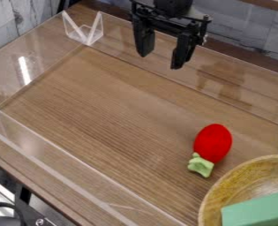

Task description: Put the green object in the brown bowl

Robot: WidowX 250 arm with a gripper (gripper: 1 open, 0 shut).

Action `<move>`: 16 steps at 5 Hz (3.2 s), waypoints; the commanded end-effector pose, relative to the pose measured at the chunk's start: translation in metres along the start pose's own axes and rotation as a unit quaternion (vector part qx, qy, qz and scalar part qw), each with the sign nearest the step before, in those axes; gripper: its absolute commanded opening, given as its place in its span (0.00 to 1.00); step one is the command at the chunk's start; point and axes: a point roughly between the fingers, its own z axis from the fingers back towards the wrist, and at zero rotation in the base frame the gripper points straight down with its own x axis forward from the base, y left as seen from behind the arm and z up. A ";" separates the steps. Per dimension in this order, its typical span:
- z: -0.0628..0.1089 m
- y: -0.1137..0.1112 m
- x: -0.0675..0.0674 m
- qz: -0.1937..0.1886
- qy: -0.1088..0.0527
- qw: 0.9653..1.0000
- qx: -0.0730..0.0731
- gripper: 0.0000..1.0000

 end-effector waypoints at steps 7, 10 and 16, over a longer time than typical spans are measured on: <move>-0.064 -0.137 -0.082 -0.394 -0.023 0.919 -0.005 1.00; -0.061 -0.155 -0.070 -0.419 -0.052 0.907 -0.006 1.00; -0.039 -0.159 -0.071 -0.517 -0.073 0.853 -0.007 1.00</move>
